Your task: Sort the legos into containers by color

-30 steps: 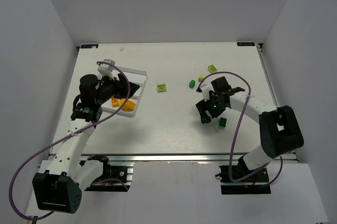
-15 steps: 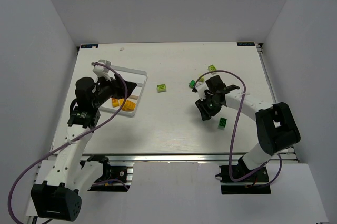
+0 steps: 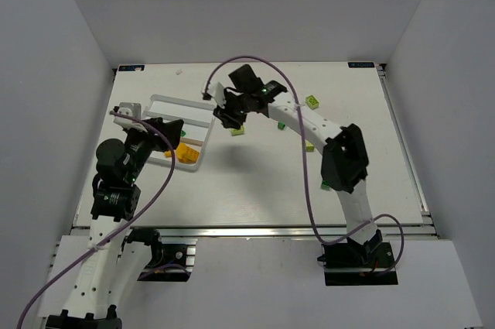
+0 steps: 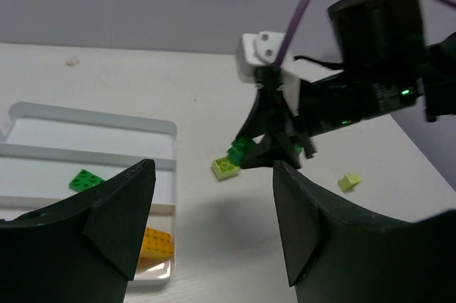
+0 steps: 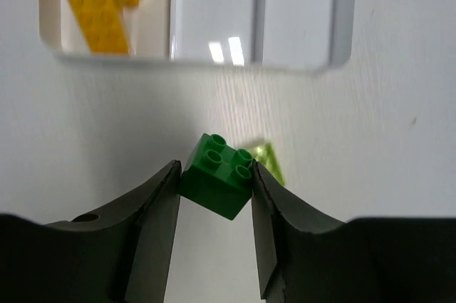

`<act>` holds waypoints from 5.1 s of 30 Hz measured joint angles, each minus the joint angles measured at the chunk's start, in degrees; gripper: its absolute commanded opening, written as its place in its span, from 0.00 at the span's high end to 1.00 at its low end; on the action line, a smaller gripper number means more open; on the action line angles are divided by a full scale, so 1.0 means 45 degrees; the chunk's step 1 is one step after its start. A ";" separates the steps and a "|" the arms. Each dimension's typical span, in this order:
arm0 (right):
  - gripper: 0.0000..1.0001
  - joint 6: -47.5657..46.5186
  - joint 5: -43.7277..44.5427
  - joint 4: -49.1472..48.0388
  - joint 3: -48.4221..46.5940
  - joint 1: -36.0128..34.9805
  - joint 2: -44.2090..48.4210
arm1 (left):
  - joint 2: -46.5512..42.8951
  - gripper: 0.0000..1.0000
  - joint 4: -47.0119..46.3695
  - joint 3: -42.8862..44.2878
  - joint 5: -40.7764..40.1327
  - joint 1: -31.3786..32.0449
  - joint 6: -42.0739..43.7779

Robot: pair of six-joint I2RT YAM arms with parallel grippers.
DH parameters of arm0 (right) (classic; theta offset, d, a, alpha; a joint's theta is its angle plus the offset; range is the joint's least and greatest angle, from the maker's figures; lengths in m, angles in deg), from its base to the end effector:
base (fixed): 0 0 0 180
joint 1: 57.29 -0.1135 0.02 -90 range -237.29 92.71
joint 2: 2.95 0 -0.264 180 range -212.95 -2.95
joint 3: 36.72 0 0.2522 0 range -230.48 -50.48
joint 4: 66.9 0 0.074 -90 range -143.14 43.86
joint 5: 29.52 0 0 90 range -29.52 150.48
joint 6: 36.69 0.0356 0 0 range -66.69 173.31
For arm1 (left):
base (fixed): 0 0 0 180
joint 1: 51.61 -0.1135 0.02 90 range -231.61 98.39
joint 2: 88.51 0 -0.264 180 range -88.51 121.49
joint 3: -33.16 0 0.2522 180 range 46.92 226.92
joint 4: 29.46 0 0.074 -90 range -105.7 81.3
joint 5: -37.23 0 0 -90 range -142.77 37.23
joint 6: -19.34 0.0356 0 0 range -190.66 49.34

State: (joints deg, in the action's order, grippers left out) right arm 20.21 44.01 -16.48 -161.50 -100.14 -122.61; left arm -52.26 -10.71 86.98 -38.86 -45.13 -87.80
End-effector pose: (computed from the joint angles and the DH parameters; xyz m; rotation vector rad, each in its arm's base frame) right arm 0.3435 0.3324 0.2886 -1.5598 1.7705 0.4220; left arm 0.1541 -0.0261 0.3435 0.0418 1.6140 -0.5128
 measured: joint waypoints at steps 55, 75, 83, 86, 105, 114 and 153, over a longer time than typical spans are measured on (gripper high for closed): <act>0.78 0.6343 -0.0476 -0.6062 0.5775 0.2093 0.4541 | 0.2268 0.55 -0.3672 -0.0908 0.4143 0.0121 -0.0743; 0.85 0.7606 -0.5144 -0.4794 1.4294 0.9724 1.4178 | 1.5067 0.28 -0.0719 0.7276 -0.0801 0.6975 0.0189; 0.57 0.7640 -0.6154 -0.4838 1.4644 1.0443 1.4610 | 1.8185 0.26 -0.0539 1.0030 -0.3536 0.7747 0.1253; 0.48 0.7640 -0.6373 -0.4872 1.4649 1.0448 1.4785 | 1.9103 0.26 -0.0651 1.0977 -0.4216 0.7927 0.1496; 0.45 0.8009 -0.7091 -0.5221 1.4868 1.0433 1.5028 | 2.2202 0.52 -0.1418 1.3517 -0.6358 0.8422 0.1525; 0.45 0.8034 -0.7295 -0.5236 1.4882 1.0384 1.5091 | 2.2153 0.95 -0.1700 1.3192 -0.6441 0.8417 0.1472; 0.50 0.4862 -0.7917 -0.4639 1.5271 0.9738 1.4362 | 1.4406 0.36 -0.0015 0.4541 -0.7393 0.2817 0.0670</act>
State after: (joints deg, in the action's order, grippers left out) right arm 42.08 8.38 -37.35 -92.78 -56.32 -57.97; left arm 12.57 -10.77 107.41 -72.13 -32.45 -84.79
